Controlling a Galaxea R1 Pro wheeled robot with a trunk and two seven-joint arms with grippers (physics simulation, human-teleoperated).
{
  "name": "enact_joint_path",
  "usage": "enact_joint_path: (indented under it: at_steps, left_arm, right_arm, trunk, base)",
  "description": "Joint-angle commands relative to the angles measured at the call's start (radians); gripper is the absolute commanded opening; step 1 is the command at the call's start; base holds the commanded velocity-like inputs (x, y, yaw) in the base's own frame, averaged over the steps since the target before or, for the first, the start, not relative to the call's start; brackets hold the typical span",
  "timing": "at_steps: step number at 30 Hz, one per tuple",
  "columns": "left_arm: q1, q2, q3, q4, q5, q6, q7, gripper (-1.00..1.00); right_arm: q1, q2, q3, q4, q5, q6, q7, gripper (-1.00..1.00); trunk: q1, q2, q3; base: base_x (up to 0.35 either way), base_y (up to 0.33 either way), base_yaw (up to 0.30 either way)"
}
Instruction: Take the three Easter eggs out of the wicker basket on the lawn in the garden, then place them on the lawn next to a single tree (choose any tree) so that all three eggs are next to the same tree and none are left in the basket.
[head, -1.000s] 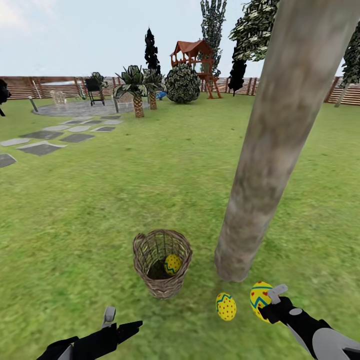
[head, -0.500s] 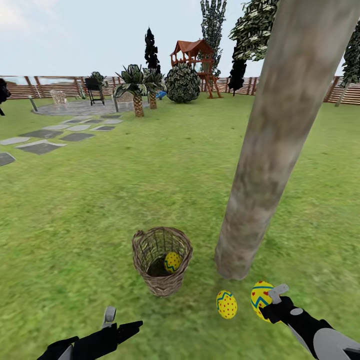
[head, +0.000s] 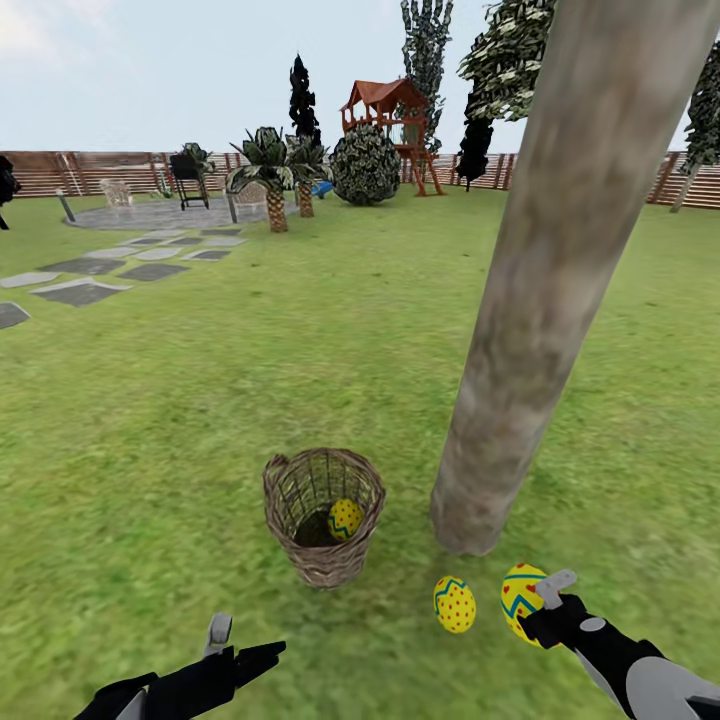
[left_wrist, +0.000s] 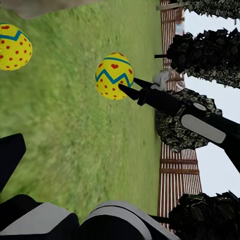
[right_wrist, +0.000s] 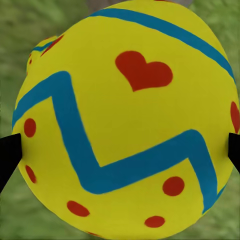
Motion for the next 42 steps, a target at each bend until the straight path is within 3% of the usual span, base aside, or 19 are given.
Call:
enact_joint_path:
  at_steps: [1, 42]
  left_arm:
    - [-0.001, 0.001, -0.006, 0.000, 0.009, 0.011, -0.001, 1.00]
    - [-0.001, 0.002, -0.006, 0.000, 0.010, 0.011, -0.005, 1.00]
  right_arm:
    - [-0.001, 0.000, -0.009, 0.001, 0.007, -0.003, 0.004, -1.00]
    - [0.001, 0.000, -0.010, 0.031, 0.005, 0.003, 0.005, -1.00]
  trunk:
    - [0.004, -0.008, -0.004]
    - [0.161, -0.295, -0.133]
  base:
    - [0.000, 0.000, 0.000]
    - [0.000, 0.000, 0.000]
